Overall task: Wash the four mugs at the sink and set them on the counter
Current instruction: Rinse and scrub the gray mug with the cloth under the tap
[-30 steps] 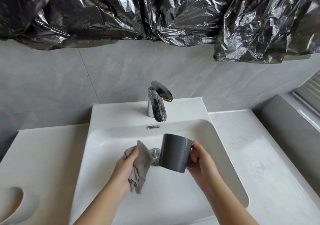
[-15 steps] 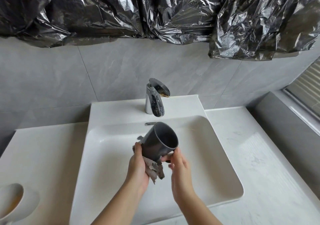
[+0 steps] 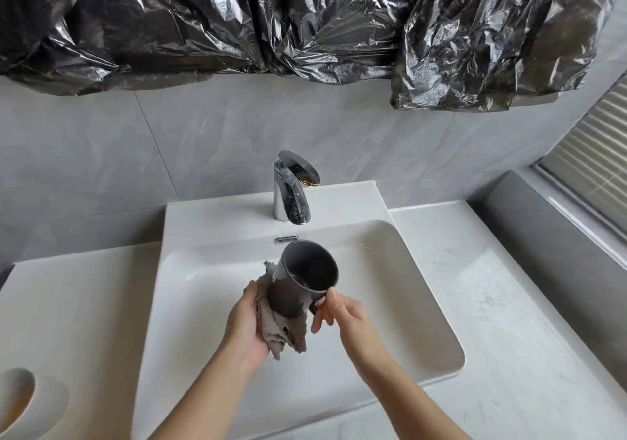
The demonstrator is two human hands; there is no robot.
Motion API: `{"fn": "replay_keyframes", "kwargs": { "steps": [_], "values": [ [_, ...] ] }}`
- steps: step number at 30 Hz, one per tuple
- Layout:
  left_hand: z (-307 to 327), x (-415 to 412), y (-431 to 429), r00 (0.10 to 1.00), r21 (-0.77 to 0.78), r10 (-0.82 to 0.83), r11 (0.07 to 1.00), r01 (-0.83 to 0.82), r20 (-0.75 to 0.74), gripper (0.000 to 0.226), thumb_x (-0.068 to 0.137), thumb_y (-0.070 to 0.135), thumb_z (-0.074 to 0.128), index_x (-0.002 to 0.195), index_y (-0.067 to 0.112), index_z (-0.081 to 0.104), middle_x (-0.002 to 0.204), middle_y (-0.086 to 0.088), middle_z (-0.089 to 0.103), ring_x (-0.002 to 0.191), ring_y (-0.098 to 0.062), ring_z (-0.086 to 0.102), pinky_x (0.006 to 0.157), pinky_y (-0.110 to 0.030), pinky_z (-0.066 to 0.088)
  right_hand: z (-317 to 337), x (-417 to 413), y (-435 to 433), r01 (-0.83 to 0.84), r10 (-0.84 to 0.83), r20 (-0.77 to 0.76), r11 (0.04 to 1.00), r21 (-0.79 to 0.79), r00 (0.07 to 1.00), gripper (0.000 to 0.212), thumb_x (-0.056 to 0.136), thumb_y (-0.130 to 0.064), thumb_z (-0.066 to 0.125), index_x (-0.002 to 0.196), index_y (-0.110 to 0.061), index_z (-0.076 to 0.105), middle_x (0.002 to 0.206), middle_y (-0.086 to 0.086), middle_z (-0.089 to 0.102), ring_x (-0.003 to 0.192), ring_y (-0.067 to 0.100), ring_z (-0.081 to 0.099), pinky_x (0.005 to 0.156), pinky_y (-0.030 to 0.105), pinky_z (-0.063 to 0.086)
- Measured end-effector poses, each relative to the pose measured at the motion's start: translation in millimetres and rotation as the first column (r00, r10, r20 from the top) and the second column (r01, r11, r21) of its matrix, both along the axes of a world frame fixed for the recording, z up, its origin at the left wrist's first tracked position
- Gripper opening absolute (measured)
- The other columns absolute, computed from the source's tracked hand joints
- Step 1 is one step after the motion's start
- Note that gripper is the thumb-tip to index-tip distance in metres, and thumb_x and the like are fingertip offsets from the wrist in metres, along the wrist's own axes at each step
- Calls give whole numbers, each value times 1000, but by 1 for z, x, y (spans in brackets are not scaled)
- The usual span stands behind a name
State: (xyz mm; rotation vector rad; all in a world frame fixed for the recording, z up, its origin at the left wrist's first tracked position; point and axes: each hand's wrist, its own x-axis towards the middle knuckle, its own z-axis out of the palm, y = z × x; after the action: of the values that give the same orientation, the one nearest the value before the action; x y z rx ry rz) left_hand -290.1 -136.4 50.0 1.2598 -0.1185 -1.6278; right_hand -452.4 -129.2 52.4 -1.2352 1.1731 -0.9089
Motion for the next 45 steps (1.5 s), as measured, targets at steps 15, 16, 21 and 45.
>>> {"fn": "replay_keyframes", "kwargs": {
  "steps": [15, 16, 21, 45],
  "values": [
    [-6, -44, -36, 965, 49, -215, 976, 210, 153, 32, 97, 27, 52, 113, 2, 62, 96, -24, 72, 80, -36, 68, 76, -43, 49, 38, -101, -23, 277, -284, 289, 959, 63, 914, 39, 94, -29, 48, 64, -6, 59, 80, 11, 69, 89, 23, 66, 98, 46, 52],
    [-7, -50, -39, 962, 53, -222, 975, 216, 158, 32, 97, 28, 53, 113, 2, 63, 96, -23, 72, 80, -35, 68, 74, -41, 49, 36, -110, -30, 315, -320, 296, 947, 64, 900, 40, 97, -26, 47, 65, -4, 58, 81, 11, 69, 90, 23, 66, 97, 44, 51],
    [-15, -75, -57, 957, 91, -224, 973, 211, 182, 33, 95, 29, 56, 112, 2, 64, 99, -23, 72, 74, -33, 68, 62, -33, 47, 28, -154, -74, 428, -418, 225, 904, 7, 880, 43, 104, -21, 44, 65, -6, 58, 90, 13, 75, 97, 20, 68, 91, 30, 49],
    [-54, -90, -62, 966, 164, -169, 977, 138, 197, 40, 92, 27, 60, 119, -2, 62, 111, -27, 67, 76, -33, 67, 57, -32, 52, -102, -213, -105, 575, -586, -35, 780, 246, 809, 32, 102, -26, 50, 87, -9, 73, 93, 0, 75, 97, 9, 64, 104, 34, 45]
  ]
}}
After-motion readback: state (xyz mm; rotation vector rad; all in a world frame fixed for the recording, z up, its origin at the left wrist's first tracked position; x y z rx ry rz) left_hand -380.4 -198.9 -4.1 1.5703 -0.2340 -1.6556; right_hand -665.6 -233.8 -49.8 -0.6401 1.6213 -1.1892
